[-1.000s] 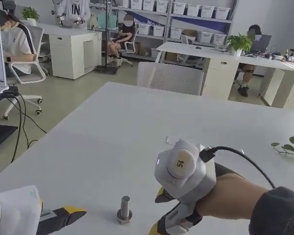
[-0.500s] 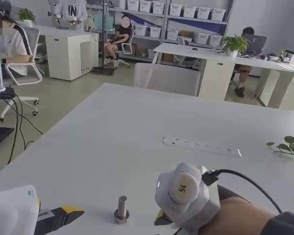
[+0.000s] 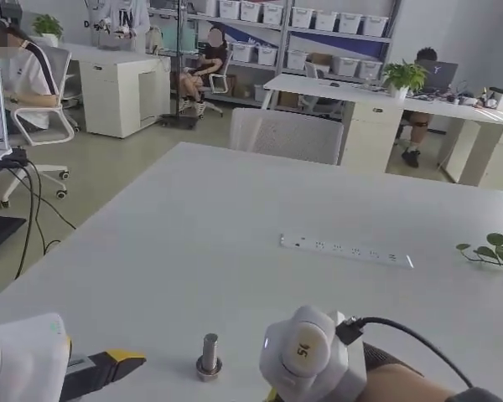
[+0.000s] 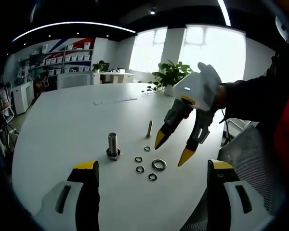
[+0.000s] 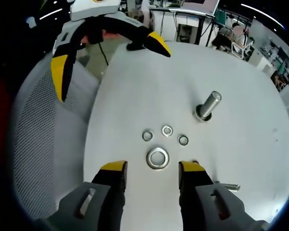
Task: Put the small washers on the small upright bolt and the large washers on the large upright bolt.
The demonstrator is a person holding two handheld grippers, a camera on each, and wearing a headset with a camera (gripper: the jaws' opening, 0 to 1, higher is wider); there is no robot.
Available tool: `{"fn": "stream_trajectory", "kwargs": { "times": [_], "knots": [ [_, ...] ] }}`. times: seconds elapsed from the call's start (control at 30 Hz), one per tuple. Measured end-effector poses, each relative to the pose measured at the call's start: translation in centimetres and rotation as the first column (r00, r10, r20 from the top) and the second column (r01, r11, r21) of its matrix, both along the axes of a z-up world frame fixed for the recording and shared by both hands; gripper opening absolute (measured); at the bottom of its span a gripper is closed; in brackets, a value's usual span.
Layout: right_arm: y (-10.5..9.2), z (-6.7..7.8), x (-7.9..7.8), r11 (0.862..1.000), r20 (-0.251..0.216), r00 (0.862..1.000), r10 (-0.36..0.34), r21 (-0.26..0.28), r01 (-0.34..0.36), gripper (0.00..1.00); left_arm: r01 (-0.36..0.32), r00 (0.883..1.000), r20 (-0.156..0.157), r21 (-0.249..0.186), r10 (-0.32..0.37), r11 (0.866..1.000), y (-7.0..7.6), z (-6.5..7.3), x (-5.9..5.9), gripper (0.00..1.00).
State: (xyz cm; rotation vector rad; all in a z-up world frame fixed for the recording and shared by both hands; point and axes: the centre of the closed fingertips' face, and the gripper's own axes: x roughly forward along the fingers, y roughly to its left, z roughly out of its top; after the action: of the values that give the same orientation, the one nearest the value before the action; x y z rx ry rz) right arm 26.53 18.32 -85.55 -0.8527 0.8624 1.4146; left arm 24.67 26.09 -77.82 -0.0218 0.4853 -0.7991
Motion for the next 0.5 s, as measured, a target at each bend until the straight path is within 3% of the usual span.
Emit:
{"fn": "stream_trajectory", "kwargs": {
  "times": [0.5],
  "knots": [
    [0.5, -2.2, 0.6, 0.999, -0.027, 1.000, 0.001, -0.038, -0.002, 0.39, -0.002, 1.000, 0.001, -0.001, 0.002, 1.000, 0.1, -0.1, 0.0, 0.93]
  ]
}}
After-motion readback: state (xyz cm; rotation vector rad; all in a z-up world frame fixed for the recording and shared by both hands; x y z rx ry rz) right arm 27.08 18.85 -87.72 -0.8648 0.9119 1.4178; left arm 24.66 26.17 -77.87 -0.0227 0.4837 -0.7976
